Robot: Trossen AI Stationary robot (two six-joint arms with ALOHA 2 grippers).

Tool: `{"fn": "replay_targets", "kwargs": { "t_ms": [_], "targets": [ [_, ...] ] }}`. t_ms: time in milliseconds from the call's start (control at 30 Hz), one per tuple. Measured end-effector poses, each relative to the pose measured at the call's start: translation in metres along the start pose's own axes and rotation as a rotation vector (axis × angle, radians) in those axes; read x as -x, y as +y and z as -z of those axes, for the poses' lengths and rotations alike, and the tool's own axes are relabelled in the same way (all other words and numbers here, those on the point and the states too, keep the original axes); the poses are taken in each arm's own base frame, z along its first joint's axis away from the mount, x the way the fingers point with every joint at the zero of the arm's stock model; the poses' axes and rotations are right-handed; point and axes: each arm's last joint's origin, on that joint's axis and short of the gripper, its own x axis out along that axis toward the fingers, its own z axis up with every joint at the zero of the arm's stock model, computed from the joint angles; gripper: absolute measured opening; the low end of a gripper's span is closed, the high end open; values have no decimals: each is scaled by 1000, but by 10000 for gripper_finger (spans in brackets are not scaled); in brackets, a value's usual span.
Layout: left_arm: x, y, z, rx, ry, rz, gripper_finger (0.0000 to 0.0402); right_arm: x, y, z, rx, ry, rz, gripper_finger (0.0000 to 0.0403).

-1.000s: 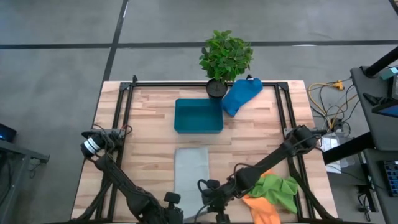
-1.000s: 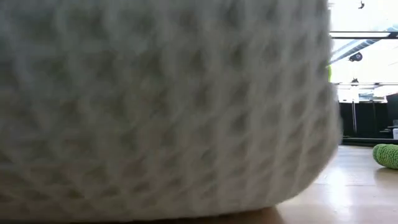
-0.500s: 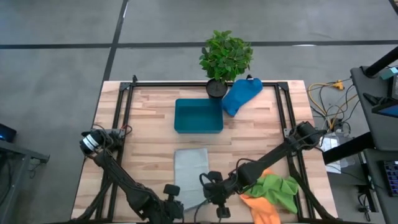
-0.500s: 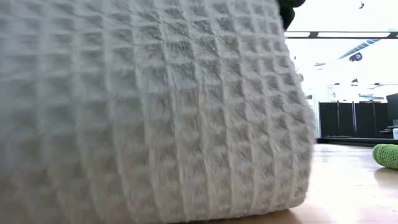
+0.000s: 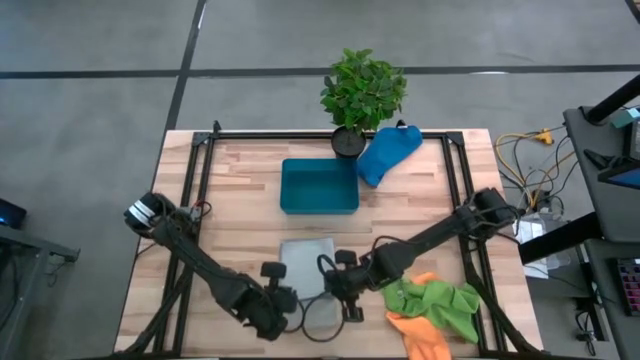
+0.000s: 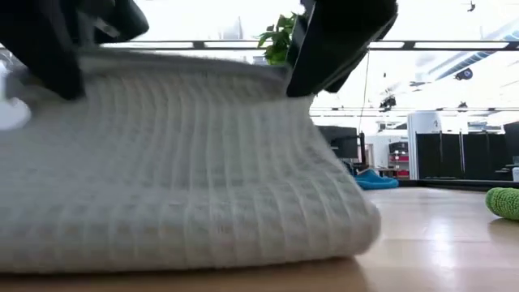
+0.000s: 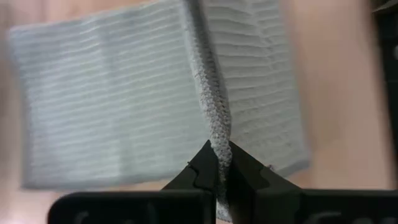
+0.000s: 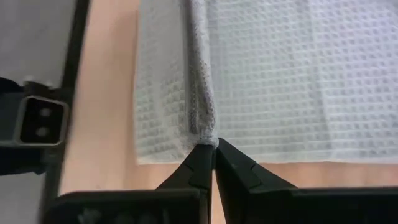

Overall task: Fold microfiber towels
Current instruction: Fold the gray microfiber towel

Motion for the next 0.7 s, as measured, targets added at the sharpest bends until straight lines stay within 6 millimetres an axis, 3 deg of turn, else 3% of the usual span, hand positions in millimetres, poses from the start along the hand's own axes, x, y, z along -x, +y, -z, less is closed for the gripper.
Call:
{"fn": "replay_targets", "kwargs": {
  "t_ms": [400, 700],
  "targets": [
    [-9, 50, 19, 93, -31, -90, 0, -10, -51, 3, -74, 26, 94, 9],
    [-24, 75, 24, 105, -37, -137, 0, -10, -82, 2, -107, 45, 134, 9]
  ]
}}
